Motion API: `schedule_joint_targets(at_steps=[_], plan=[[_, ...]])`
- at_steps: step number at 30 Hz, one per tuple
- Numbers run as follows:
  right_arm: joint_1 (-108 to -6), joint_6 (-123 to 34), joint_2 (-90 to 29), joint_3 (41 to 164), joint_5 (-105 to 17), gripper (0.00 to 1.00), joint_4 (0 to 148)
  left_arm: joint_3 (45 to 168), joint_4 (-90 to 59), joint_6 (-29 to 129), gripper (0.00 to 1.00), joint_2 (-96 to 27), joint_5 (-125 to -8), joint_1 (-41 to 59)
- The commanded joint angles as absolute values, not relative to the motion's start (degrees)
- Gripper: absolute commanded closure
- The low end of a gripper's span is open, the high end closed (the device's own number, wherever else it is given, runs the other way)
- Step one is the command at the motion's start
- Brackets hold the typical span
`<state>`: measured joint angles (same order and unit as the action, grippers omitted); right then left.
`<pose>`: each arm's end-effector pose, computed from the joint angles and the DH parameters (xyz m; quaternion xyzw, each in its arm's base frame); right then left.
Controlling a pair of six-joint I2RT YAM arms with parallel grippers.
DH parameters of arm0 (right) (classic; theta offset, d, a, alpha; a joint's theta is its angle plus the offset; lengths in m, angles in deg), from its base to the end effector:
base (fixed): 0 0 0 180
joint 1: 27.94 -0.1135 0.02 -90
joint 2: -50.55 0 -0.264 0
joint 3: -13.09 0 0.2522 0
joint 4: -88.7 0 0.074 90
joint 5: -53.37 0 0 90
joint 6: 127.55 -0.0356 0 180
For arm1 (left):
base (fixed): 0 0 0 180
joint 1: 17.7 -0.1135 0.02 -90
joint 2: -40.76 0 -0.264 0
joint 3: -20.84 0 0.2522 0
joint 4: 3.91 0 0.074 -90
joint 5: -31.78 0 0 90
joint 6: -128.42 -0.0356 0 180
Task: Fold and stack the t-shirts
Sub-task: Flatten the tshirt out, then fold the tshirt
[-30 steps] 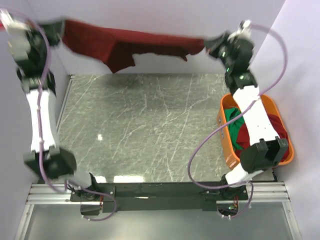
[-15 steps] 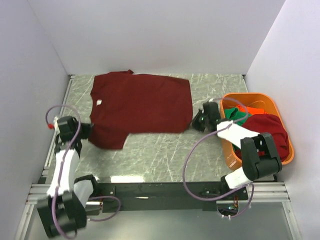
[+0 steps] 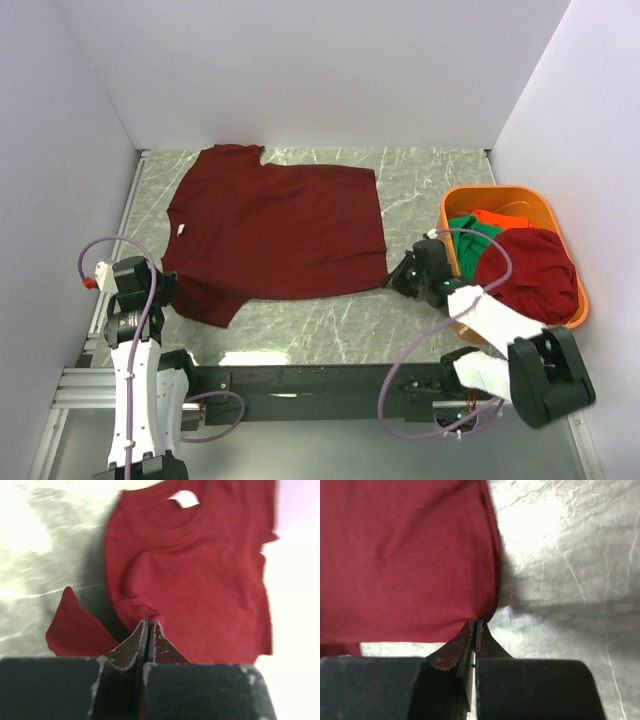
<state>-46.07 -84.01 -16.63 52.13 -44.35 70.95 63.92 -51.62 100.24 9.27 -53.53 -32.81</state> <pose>0.2038 0.0718 0.1594 0.2018 0.9028 0.2529 0.2834 0.1251 0.0368 0.2375 -0.5686 0.6859 -0.1460 0.4300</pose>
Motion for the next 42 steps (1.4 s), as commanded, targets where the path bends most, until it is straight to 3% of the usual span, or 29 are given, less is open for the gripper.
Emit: schedule_joint_targets(at_steps=[1,7,11,17,27,42], plan=[[-46.49,-84.66,-9.67,51.29,-42.17,1.0,67.5,67.82,-57.64,101.35,0.99,9.21,-49.52,-32.73],[-46.58,-84.57,3.85,51.29,-39.27,1.0,58.25,69.23,-60.12,102.22,0.98,8.94,-48.73,-32.73],[-46.49,-84.57,5.99,51.9,-38.39,1.0,55.7,68.0,-59.16,103.28,0.97,8.15,-49.6,-32.73],[-46.58,-83.08,-1.64,56.8,-38.3,1.0,59.91,65.89,-51.35,103.99,0.98,3.42,-53.2,-32.82],[-46.84,-78.6,-24.04,72.9,-35.04,1.0,60.53,73.09,-40.61,101.18,0.94,-16.88,-56.36,-32.55],[-46.84,-77.72,-35.23,79.94,-34.61,1.0,62.46,82.59,-35.86,98.54,0.92,-31.57,-60.76,-32.38]])
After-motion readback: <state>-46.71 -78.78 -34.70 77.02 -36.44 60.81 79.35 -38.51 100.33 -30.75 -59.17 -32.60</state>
